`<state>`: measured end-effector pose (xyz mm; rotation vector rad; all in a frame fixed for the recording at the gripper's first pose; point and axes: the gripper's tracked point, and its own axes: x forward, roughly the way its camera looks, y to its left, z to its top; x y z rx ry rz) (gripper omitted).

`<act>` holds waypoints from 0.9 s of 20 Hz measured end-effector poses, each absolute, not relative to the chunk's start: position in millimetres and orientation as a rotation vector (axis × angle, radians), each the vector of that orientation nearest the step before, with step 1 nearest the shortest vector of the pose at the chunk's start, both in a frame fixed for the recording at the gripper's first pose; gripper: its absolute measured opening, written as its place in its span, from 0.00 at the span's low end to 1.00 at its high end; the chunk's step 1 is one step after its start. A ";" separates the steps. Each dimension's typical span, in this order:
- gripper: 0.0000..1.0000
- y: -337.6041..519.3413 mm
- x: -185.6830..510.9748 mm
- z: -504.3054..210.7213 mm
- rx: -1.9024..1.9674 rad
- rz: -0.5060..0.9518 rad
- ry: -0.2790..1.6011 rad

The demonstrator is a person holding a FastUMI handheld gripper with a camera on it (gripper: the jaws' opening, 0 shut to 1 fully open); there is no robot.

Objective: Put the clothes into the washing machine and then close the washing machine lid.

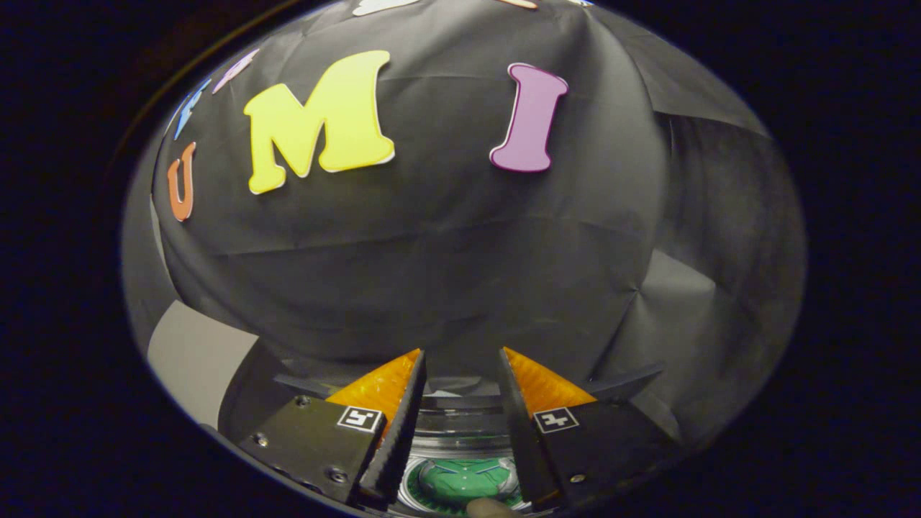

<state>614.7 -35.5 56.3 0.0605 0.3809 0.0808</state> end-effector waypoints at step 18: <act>0.68 -42.5 601.9 41.0 0.049 0.064 0.204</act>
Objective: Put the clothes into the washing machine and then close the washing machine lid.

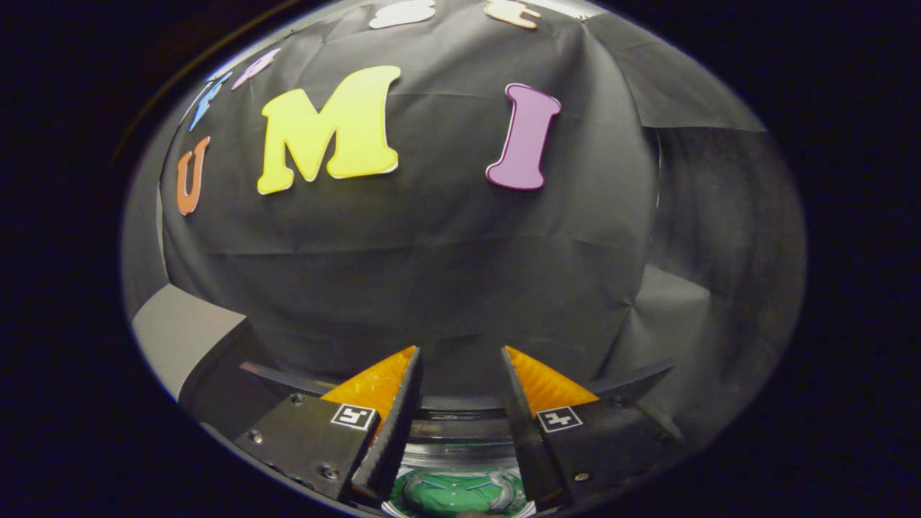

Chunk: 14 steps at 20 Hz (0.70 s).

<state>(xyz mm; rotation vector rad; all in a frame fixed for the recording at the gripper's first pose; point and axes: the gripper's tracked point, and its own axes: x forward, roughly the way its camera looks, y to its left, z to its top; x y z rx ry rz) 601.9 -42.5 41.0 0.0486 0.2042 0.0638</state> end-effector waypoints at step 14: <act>0.70 -51.2 524.4 14.6 -0.011 -0.006 0.137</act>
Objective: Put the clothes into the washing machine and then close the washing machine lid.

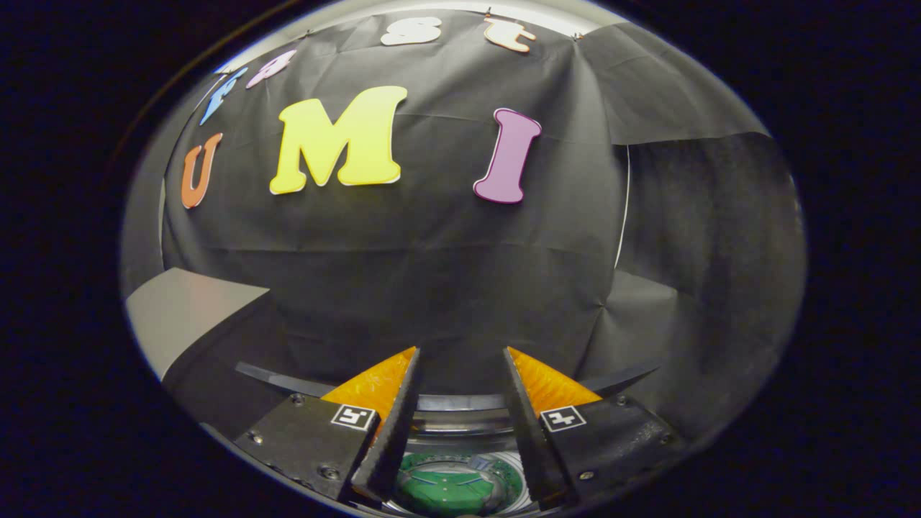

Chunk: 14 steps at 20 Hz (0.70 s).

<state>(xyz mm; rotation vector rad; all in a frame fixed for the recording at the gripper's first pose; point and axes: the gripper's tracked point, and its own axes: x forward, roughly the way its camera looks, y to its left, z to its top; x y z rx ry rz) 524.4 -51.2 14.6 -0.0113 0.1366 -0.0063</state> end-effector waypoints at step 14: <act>0.76 -61.7 463.4 -43.6 -0.039 -0.011 0.241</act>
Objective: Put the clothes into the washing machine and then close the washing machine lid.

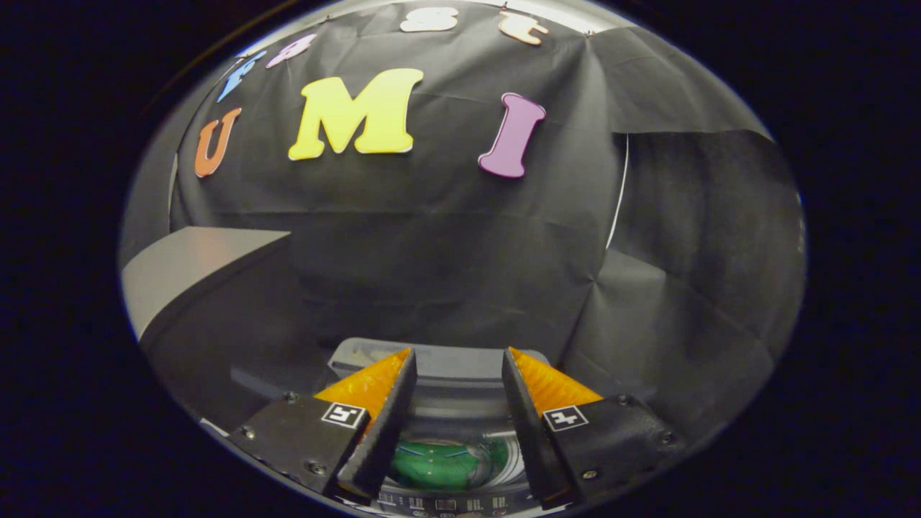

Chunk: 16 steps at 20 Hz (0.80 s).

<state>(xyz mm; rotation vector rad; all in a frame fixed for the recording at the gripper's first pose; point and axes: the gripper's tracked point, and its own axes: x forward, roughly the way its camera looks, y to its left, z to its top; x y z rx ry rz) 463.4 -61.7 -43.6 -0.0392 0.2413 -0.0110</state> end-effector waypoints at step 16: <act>0.76 -96.1 400.8 -52.5 0.065 -0.029 0.278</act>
